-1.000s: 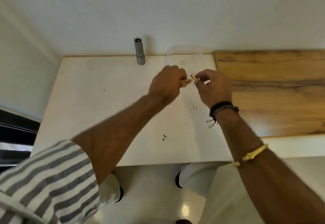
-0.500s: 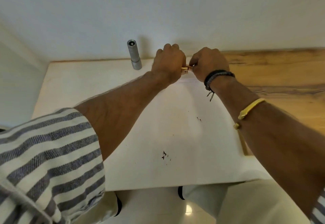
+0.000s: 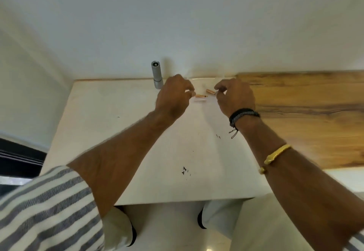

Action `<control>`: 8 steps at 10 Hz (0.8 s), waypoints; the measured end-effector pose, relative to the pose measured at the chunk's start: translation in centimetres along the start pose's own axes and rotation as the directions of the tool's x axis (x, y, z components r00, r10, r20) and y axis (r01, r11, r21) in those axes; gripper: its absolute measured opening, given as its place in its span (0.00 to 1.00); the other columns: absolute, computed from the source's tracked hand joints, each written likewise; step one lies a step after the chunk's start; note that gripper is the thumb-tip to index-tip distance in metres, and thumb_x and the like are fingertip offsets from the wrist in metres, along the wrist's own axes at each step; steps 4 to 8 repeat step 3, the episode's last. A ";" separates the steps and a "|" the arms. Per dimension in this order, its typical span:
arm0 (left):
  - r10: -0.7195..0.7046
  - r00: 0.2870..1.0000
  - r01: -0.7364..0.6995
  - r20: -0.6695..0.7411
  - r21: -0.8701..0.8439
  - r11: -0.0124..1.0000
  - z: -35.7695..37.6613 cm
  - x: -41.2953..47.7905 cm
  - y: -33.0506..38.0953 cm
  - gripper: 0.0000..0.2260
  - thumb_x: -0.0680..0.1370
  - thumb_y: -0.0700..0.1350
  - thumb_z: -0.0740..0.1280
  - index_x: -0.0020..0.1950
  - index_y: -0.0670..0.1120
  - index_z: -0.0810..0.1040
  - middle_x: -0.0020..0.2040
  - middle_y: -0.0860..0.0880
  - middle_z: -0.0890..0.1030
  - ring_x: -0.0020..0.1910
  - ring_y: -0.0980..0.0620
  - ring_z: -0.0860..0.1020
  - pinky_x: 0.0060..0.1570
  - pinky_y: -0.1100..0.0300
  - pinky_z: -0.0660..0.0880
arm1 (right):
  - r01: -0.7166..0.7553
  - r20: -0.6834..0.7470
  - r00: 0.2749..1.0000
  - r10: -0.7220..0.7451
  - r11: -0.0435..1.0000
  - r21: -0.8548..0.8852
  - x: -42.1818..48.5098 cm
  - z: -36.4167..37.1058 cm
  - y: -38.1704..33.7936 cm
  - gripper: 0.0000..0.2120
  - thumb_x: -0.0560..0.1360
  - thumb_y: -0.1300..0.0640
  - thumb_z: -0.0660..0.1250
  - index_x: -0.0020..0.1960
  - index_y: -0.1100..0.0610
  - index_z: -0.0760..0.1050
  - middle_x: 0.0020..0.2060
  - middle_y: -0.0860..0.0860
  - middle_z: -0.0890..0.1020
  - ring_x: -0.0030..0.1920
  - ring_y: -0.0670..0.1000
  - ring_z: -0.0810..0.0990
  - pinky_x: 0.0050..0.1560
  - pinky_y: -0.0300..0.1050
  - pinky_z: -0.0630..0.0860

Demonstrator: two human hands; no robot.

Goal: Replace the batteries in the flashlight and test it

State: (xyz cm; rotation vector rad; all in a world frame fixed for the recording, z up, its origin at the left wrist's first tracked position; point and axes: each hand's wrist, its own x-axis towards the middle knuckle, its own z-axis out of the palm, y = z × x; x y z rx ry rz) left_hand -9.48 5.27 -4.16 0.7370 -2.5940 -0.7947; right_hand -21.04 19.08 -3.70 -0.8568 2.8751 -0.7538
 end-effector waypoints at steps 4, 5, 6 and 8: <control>0.020 1.000 -0.021 0.008 0.129 0.991 -2.1 -9.1 0.1 0.19 0.82 0.52 0.63 0.71 0.48 0.72 0.70 0.49 0.75 0.69 0.49 0.70 0.67 0.50 0.71 | 0.085 -0.032 0.996 -0.082 0.991 0.100 -9.5 -0.7 -1.6 0.18 0.79 0.54 0.67 0.68 0.54 0.77 0.61 0.53 0.81 0.61 0.55 0.79 0.61 0.53 0.77; 0.020 1.000 -0.021 0.008 0.129 0.991 -2.1 -9.1 0.1 0.19 0.82 0.52 0.63 0.71 0.48 0.72 0.70 0.49 0.75 0.69 0.49 0.70 0.67 0.50 0.71 | 0.085 -0.032 0.996 -0.082 0.991 0.100 -9.5 -0.7 -1.6 0.18 0.79 0.54 0.67 0.68 0.54 0.77 0.61 0.53 0.81 0.61 0.55 0.79 0.61 0.53 0.77; 0.020 1.000 -0.021 0.008 0.129 0.991 -2.1 -9.1 0.1 0.19 0.82 0.52 0.63 0.71 0.48 0.72 0.70 0.49 0.75 0.69 0.49 0.70 0.67 0.50 0.71 | 0.085 -0.032 0.996 -0.082 0.991 0.100 -9.5 -0.7 -1.6 0.18 0.79 0.54 0.67 0.68 0.54 0.77 0.61 0.53 0.81 0.61 0.55 0.79 0.61 0.53 0.77; 0.020 1.000 -0.021 0.008 0.129 0.991 -2.1 -9.1 0.1 0.19 0.82 0.52 0.63 0.71 0.48 0.72 0.70 0.49 0.75 0.69 0.49 0.70 0.67 0.50 0.71 | 0.085 -0.032 0.996 -0.082 0.991 0.100 -9.5 -0.7 -1.6 0.18 0.79 0.54 0.67 0.68 0.54 0.77 0.61 0.53 0.81 0.61 0.55 0.79 0.61 0.53 0.77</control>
